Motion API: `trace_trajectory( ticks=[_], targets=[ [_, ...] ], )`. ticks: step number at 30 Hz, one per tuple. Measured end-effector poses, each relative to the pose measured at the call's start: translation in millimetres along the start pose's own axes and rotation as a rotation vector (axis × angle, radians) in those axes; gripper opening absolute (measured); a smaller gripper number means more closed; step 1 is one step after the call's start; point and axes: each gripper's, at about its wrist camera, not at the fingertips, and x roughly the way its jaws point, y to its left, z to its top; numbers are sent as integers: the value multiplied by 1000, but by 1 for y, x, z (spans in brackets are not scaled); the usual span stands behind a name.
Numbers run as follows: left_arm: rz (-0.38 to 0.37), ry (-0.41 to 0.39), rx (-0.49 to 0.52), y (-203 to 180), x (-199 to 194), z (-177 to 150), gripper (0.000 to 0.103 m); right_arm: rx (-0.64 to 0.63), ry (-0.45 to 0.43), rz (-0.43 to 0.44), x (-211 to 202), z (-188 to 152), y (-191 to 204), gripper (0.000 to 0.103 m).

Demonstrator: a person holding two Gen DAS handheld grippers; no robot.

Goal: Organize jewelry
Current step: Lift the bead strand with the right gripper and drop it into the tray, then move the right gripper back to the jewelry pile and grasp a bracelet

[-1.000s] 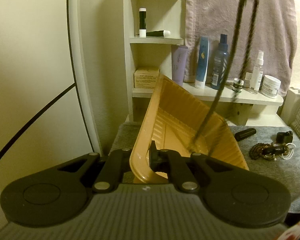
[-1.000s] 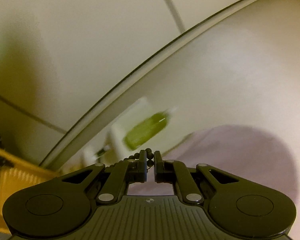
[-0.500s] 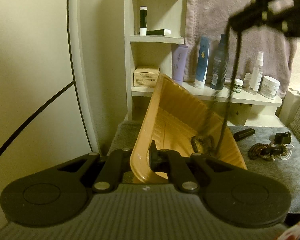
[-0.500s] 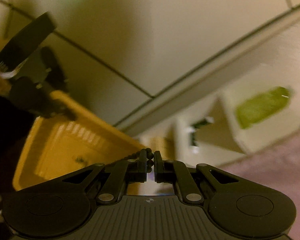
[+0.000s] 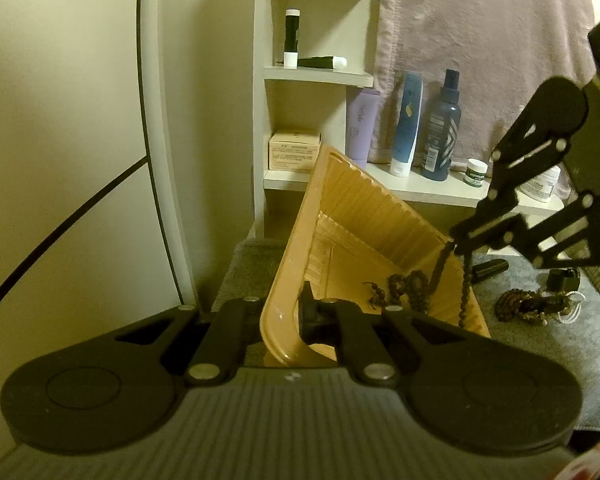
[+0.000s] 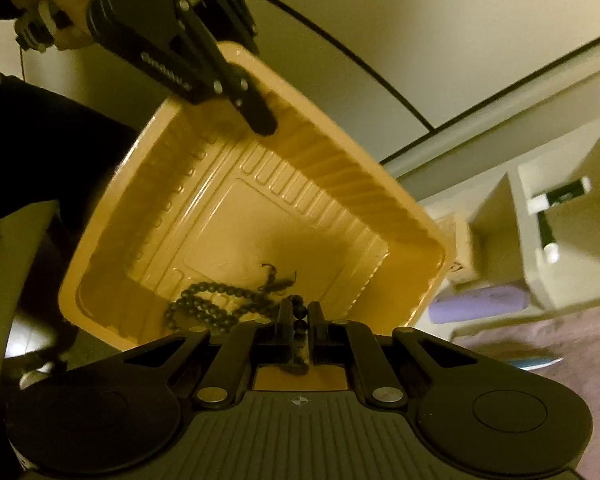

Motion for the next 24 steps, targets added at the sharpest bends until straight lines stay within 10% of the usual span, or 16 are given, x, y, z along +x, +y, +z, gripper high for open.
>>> trace_trajectory(
  ticks=[12, 24],
  targets=[
    [2, 4, -4, 0, -1, 0, 6, 179, -42, -97, -18, -8, -8, 7],
    [3, 15, -4, -1, -1, 0, 6, 959, -75, -486, -97, -130, 53, 8]
  ],
)
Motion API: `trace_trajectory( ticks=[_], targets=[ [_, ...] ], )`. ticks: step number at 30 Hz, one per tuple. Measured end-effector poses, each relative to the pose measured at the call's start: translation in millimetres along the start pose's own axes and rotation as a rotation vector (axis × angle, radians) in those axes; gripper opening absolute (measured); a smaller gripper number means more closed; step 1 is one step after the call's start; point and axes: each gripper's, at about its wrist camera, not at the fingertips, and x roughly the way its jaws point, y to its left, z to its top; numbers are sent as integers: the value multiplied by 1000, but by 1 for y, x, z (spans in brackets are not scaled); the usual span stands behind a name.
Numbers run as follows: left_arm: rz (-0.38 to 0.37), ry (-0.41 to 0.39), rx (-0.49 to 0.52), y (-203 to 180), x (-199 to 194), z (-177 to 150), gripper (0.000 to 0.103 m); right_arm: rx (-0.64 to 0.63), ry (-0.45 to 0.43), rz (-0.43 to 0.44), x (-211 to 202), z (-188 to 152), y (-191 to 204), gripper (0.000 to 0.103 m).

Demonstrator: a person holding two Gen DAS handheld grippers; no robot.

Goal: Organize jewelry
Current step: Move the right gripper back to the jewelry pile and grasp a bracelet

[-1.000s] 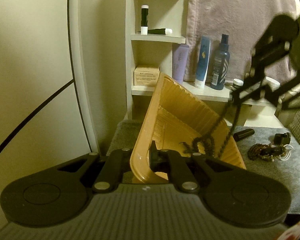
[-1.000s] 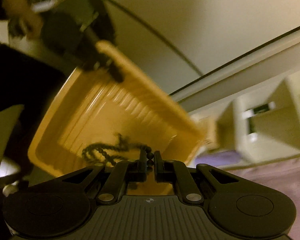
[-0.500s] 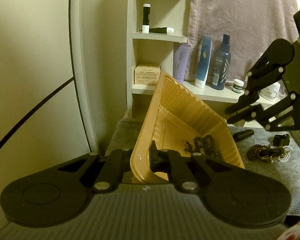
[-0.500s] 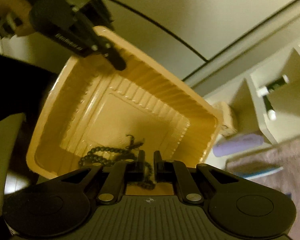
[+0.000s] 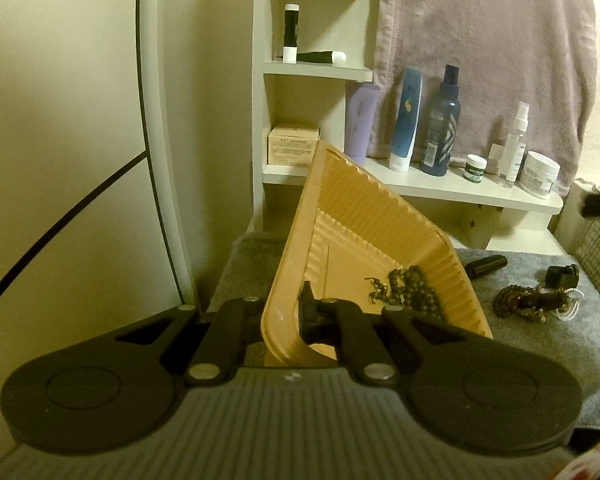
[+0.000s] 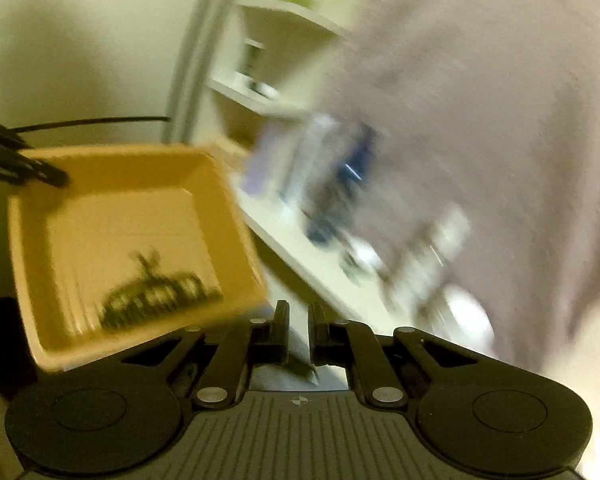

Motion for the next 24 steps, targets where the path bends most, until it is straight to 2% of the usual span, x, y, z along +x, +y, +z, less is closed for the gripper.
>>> trace_trajectory(
  ticks=[3, 7, 9, 13, 15, 17, 19, 24],
  targets=[
    [3, 2, 2, -1, -1, 0, 6, 125, 48, -66, -13, -37, -5, 8],
    [10, 3, 10, -4, 0, -1, 6, 282, 118, -124, -18, -77, -6, 8],
    [12, 6, 13, -5, 0, 0, 6, 321, 139, -132, -20, -90, -3, 8],
    [18, 13, 23, -6, 1, 0, 6, 271, 155, -116, -9, -100, 9, 10],
    [21, 16, 25, -7, 1, 1, 6, 235, 156, -96, -1, -99, 15, 14],
    [24, 19, 25, -7, 1, 1, 6, 210, 154, -76, 5, -99, 17, 38],
    [26, 20, 23, -7, 1, 0, 6, 177, 141, -71, 11, -97, 18, 46],
    [29, 21, 29, -8, 0, 1, 6, 22, 142, -39, 29, -89, 18, 47]
  ],
)
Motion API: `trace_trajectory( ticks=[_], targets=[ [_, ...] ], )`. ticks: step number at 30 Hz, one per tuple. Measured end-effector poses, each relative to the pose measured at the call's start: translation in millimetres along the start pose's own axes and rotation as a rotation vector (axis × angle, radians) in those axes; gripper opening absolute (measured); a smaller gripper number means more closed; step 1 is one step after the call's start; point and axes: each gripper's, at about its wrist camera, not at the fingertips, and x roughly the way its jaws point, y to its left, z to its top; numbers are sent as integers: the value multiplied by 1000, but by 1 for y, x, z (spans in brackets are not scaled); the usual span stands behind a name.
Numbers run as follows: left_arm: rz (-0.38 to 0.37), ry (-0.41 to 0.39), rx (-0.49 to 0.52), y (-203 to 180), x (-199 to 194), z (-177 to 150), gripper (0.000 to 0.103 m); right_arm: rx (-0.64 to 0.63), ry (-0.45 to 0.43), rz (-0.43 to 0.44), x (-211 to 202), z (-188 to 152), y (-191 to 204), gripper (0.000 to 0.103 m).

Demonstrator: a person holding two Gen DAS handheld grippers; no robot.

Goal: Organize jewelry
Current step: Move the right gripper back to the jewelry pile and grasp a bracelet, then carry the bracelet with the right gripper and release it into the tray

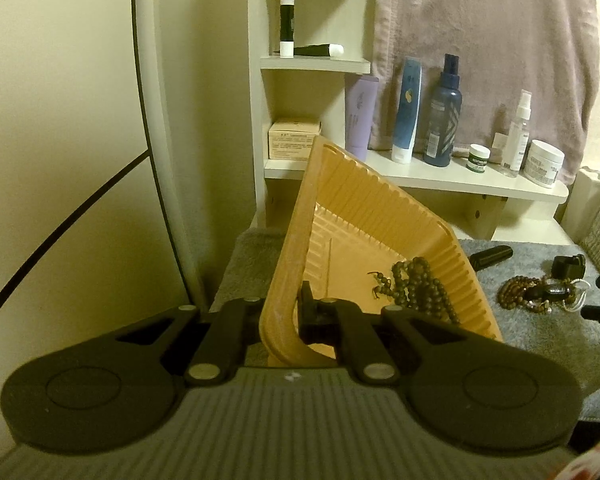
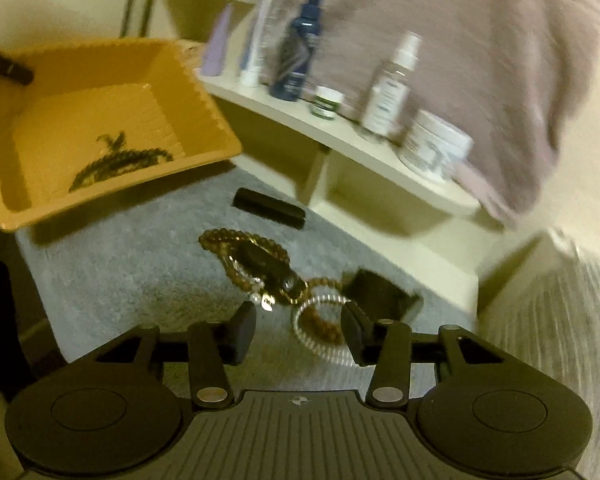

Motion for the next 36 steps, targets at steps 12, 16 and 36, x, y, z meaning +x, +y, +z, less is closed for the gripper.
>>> trace_trajectory(
  ticks=[12, 16, 36],
  targets=[
    [2, 2, 2, 0, 0, 2, 6, -347, 92, 70, 43, 16, 5, 38],
    [2, 1, 1, 1, 1, 1, 6, -393, 110, 77, 48, 15, 8, 24],
    [6, 1, -2, 2, 3, 1, 6, -179, 6, -24, 19, 27, -1, 14]
  ],
)
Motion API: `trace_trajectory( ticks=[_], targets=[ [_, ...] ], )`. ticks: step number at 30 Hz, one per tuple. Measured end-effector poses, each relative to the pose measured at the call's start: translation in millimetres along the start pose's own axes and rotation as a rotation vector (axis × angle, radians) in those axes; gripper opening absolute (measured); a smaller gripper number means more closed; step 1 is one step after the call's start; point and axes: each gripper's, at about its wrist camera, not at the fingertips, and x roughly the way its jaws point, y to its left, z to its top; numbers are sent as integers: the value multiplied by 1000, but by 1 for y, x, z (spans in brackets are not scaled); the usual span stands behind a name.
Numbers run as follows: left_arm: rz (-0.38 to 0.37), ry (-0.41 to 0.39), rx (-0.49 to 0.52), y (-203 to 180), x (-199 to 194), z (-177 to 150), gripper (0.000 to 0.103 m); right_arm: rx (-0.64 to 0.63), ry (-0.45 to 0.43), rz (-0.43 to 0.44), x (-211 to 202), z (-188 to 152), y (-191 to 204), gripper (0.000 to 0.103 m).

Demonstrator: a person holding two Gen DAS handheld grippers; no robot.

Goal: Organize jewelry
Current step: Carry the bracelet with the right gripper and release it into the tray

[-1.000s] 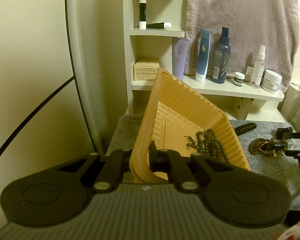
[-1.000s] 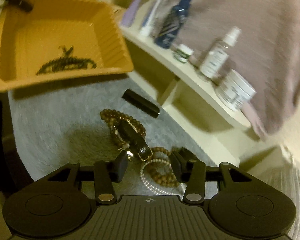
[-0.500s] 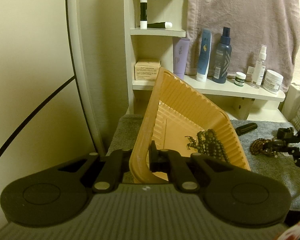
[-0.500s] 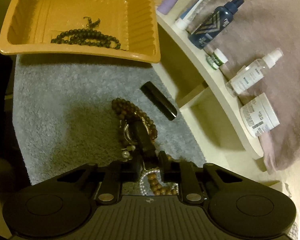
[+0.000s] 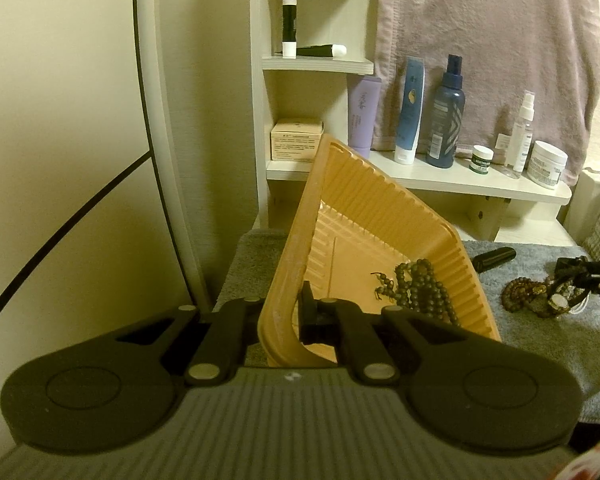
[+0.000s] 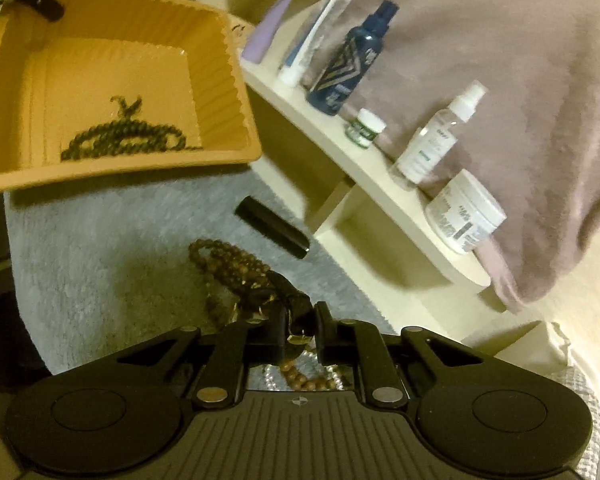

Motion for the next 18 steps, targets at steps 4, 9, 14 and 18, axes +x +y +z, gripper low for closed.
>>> trace_trajectory(
  ticks=[4, 9, 14, 18],
  targets=[
    [0, -1, -1, 0, 0, 0, 6, 13, -14, -1, -5, 3, -4, 14],
    [-1, -1, -4, -1, 0, 0, 6, 30, -63, 20, -15, 21, -2, 14],
    [-2, -1, -4, -1, 0, 0, 6, 110, -154, 110, -25, 56, 3, 14],
    [-2, 0, -6, 0, 0, 0, 6, 171, -196, 242, -25, 83, 22, 14]
  ],
)
